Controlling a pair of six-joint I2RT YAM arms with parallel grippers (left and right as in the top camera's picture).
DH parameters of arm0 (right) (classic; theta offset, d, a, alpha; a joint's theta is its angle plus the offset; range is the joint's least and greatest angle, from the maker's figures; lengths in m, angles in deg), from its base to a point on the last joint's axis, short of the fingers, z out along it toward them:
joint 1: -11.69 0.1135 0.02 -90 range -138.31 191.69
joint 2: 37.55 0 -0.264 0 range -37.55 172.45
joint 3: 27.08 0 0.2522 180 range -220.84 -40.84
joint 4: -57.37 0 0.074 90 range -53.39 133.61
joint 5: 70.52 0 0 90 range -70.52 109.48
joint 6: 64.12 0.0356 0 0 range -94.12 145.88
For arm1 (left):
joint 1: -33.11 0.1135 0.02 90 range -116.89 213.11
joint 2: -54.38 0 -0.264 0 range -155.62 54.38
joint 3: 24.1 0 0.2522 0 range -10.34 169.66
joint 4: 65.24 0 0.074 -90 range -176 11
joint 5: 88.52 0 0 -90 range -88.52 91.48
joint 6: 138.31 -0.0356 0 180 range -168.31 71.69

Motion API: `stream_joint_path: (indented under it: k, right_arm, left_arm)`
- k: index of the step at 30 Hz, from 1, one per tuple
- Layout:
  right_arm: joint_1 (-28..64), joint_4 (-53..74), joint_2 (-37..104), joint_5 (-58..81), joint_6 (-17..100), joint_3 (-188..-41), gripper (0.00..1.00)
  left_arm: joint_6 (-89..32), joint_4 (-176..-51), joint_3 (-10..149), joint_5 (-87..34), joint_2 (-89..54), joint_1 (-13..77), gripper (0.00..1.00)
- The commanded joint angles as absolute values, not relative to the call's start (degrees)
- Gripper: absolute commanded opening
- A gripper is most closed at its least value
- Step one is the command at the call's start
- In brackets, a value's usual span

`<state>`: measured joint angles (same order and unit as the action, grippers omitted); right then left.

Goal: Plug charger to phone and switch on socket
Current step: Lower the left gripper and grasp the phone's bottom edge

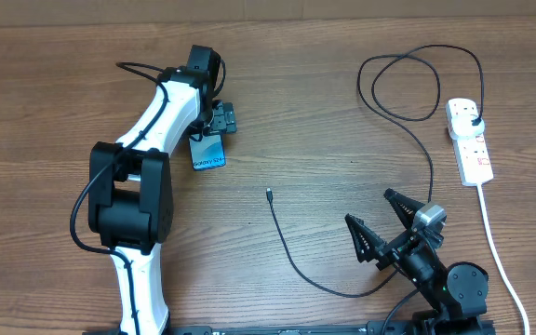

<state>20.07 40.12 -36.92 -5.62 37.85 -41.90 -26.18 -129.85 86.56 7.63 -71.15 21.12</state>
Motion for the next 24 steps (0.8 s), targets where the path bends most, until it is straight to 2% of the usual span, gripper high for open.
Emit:
stream_joint_path:
  k: [1, 24]
  right_arm:
    - [20.4, 40.5, -37.4, -5.7, 37.8, -41.3, 1.00]
    - [20.4, 40.5, -37.4, -5.7, 37.8, -41.3, 1.00]
  left_arm:
    - [-28.0, -129.0, 85.4, 6.7, -71.9, 21.2, 1.00]
    - [-28.2, -128.6, 83.5, 7.4, -72.0, 21.8, 1.00]
